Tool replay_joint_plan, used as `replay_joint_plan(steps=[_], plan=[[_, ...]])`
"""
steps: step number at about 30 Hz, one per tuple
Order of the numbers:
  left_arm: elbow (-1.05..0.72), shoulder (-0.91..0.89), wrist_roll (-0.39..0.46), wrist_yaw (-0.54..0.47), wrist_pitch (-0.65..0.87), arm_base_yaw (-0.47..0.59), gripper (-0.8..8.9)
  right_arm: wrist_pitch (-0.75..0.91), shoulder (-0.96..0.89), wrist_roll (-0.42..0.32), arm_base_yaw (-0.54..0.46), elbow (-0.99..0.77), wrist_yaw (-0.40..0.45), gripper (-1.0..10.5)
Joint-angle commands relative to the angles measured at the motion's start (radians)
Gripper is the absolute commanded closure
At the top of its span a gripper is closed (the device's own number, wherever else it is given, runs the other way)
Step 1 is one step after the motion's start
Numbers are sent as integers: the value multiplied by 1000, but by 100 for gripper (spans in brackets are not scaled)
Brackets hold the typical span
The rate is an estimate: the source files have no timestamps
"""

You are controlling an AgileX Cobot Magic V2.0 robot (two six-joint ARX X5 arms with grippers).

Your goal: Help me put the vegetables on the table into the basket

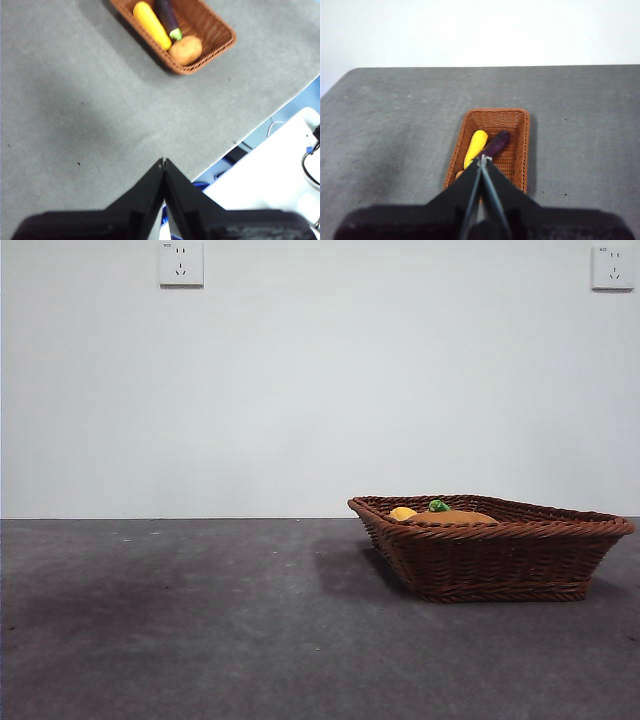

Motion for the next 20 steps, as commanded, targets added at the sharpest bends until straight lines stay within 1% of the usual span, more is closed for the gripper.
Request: replay_joint_plan(steps=[1, 6, 7, 9, 11, 12, 13, 14, 17, 20], plan=[[-10, 34, -10, -3, 4, -3, 817, -25, 13, 10, 1, -2, 4, 946], [-10, 115, -10, -3, 4, -3, 817, -25, 47, 10, 1, -3, 13, 946], [-10, 135, -10, -2, 6, -2, 818, -25, 57, 10, 1, -2, 29, 946], [-10, 142, -6, -15, 19, 34, 817, -25, 76, 10, 1, -2, 64, 946], [-10, 140, 201, -74, 55, 84, 816, -25, 97, 10, 1, -2, 84, 946], [-11, 137, 260, -80, 75, 100, 816, -25, 111, 10, 1, -2, 83, 946], [-22, 122, 309, -80, 127, 125, 816, -25, 127, 10, 1, -2, 83, 946], [-39, 103, 328, -76, 185, 148, 816, -25, 137, 10, 1, -2, 83, 946], [-154, -1, 359, -53, 427, 245, 816, -25, 176, 10, 1, -2, 83, 946], [-357, -145, 376, -54, 698, 357, 816, -25, 222, 10, 0, -2, 83, 946]])
